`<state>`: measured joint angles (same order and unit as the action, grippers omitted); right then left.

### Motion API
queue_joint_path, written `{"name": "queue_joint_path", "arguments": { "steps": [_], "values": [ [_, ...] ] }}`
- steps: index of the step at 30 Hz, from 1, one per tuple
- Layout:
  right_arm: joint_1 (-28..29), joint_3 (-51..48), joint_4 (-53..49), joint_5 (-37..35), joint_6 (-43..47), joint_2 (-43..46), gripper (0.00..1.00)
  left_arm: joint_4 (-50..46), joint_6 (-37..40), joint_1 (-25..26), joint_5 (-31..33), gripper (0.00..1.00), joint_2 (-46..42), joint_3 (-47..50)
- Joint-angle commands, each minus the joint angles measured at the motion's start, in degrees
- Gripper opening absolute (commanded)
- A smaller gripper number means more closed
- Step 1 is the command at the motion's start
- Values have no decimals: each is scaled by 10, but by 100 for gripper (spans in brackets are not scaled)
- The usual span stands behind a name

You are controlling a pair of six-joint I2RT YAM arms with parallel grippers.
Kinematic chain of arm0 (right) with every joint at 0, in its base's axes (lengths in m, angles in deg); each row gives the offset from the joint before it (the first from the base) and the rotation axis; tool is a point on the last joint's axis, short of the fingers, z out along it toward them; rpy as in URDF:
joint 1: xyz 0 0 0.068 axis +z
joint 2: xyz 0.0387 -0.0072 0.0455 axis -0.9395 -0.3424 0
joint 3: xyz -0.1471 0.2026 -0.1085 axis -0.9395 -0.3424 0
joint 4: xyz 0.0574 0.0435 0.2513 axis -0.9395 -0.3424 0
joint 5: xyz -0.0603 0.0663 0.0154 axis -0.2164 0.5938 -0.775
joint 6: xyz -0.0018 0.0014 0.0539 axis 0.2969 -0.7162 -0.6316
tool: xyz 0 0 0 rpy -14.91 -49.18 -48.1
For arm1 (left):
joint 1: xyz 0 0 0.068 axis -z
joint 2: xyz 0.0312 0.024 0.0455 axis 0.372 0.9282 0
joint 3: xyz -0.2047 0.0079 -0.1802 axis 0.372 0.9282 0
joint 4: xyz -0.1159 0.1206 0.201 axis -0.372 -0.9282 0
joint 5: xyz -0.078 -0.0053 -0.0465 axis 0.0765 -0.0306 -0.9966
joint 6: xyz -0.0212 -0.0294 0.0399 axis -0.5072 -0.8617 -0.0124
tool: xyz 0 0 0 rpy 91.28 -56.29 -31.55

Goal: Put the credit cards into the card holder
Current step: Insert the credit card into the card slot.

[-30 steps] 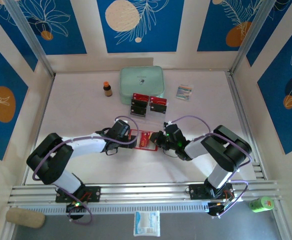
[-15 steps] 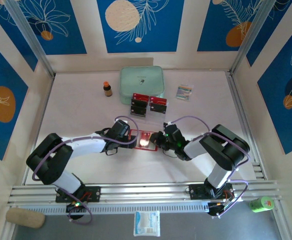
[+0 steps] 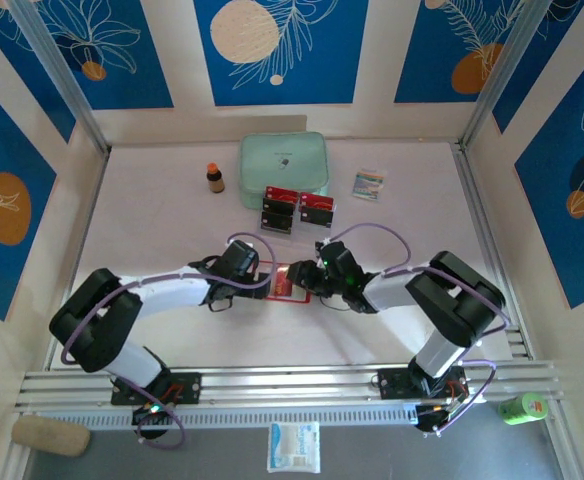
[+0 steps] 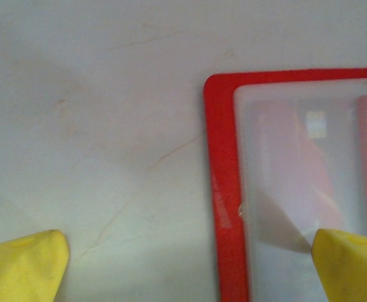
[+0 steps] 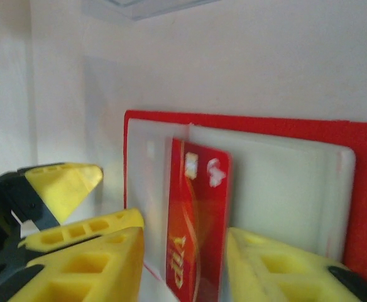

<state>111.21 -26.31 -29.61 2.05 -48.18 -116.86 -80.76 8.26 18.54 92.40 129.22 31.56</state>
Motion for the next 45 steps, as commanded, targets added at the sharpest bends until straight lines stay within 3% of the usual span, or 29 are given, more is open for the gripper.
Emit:
{"name": "queue_joint_path", "arguments": {
  "steps": [1,5,9,14,27,37,45],
  "values": [
    [-9,27,-127,13,56,44,43,-65,-2,-14,17,100,-12,-11],
    [-12,66,-210,17,95,61,41,-70,1,-26,21,100,-14,-9],
    [-11,115,-266,34,126,38,27,-68,3,-37,21,100,-13,-1],
    [-3,160,-284,57,143,-11,16,-59,2,-38,15,100,-12,6],
    [35,238,-348,34,141,-104,0,-52,0,-38,3,100,-20,13],
    [44,275,-336,52,128,-146,0,-77,11,-44,11,100,-47,-13],
    [33,265,-341,57,146,-80,0,-91,26,-71,21,100,-19,-35]
  ]
}}
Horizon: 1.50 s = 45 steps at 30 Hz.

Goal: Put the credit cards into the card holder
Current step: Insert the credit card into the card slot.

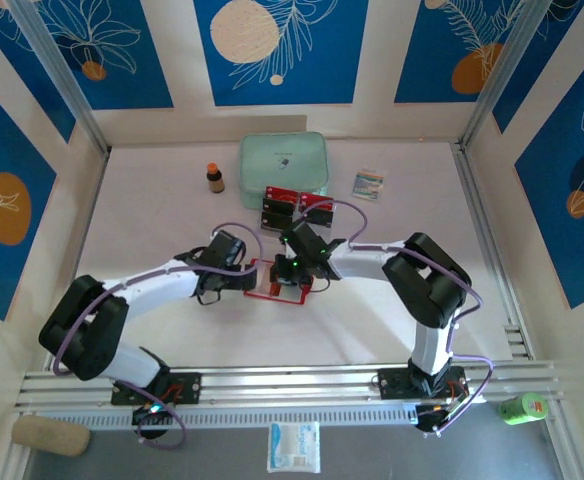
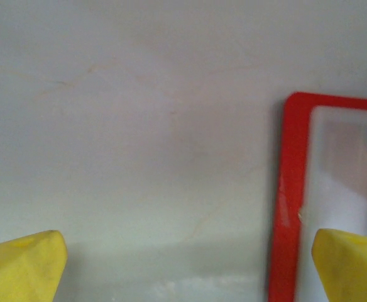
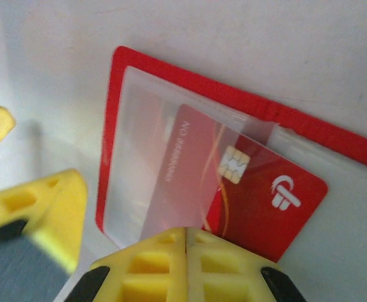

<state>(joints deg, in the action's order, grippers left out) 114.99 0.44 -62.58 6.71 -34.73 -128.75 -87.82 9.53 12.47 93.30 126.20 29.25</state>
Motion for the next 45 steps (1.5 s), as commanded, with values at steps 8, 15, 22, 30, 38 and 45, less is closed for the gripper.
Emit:
{"name": "queue_joint_path", "arguments": {
  "steps": [8,15,22,30,38,45],
  "values": [
    [-22,-26,-22,8,23,55,0,-11,16,-14,13,100,26,1],
    [-23,-26,-19,9,27,32,0,-3,13,-14,10,100,29,11],
    [-22,-14,-24,12,31,2,0,4,14,-14,6,100,29,17],
    [-9,28,-47,19,42,-35,0,11,11,-14,1,100,29,26],
    [2,67,-61,26,46,-67,0,16,7,-14,-4,100,27,33],
    [-1,79,-69,31,55,-56,0,5,4,-14,-11,100,6,31]
  ]
}}
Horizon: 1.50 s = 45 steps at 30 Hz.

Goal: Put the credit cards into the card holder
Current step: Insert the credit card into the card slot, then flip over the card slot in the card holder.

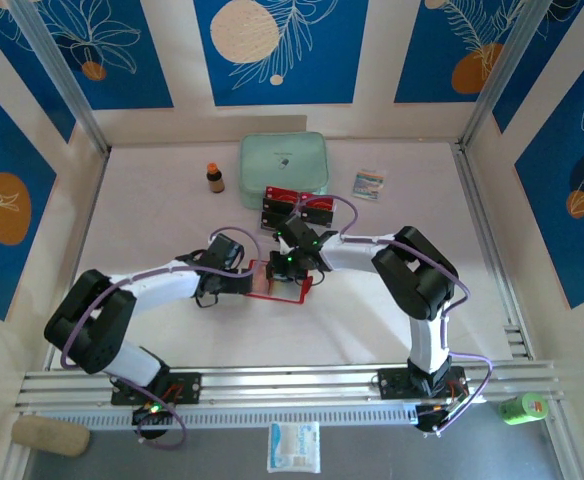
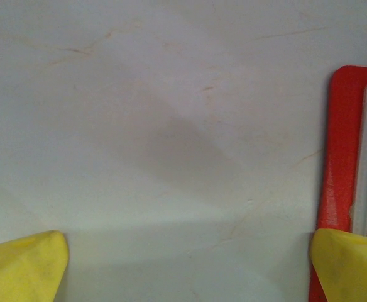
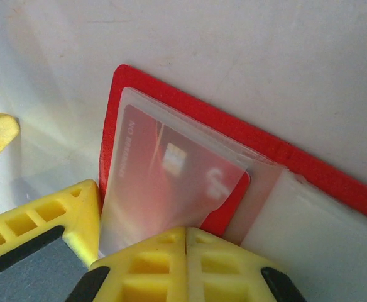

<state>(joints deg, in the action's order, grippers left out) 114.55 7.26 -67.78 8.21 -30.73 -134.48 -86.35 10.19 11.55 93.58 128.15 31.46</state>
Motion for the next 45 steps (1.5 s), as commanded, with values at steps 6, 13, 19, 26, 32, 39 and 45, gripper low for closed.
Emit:
{"name": "queue_joint_path", "arguments": {
  "steps": [6,13,19,26,32,39,45],
  "values": [
    [-9,-25,-5,7,7,63,0,-41,4,-5,-4,100,-52,-17],
    [-22,-66,-1,0,0,114,0,-62,19,-24,19,100,-41,-42],
    [-24,-88,3,3,3,126,0,-67,23,-29,30,100,-15,-37],
    [-27,-95,-19,-11,15,130,0,-67,19,-28,12,100,-44,-23],
    [-39,-111,-33,-23,18,141,0,-84,10,-24,-7,100,-81,-34],
    [-52,-149,-26,-29,19,161,0,-94,-7,-8,-23,100,-111,-50],
    [-74,-163,-32,-31,41,164,0,-91,-17,11,-26,100,-110,-57]
  ]
}}
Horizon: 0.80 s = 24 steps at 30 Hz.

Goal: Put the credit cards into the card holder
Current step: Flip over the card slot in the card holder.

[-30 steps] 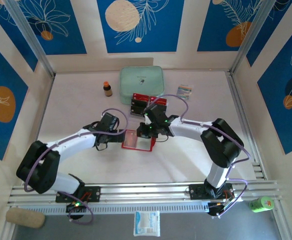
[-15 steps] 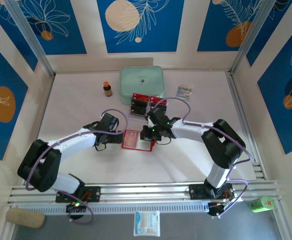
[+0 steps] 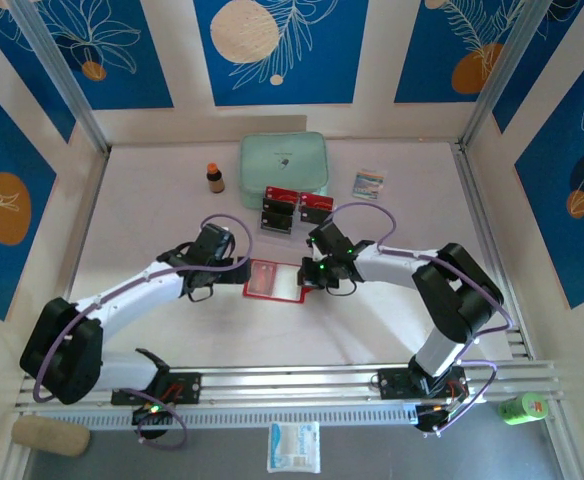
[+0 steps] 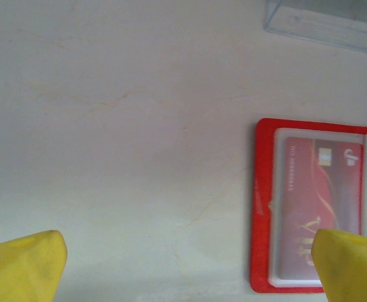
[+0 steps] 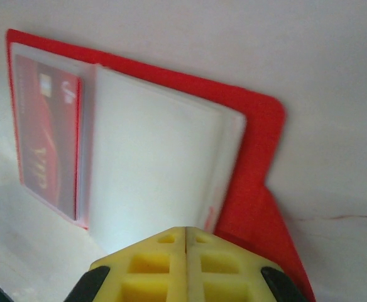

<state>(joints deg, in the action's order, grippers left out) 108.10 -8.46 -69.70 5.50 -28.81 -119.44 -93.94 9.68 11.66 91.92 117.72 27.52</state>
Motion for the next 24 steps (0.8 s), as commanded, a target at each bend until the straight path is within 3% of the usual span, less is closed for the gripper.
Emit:
{"name": "queue_joint_path", "arguments": {
  "steps": [1,16,24],
  "values": [
    [-14,-5,-16,-3,27,11,0,-15,-14,13,-9,100,-4,-19],
    [-28,50,-64,2,36,33,0,12,-29,81,-14,100,70,-67],
    [-12,90,-80,-6,22,0,0,35,-30,106,-15,100,114,-71]
  ]
}}
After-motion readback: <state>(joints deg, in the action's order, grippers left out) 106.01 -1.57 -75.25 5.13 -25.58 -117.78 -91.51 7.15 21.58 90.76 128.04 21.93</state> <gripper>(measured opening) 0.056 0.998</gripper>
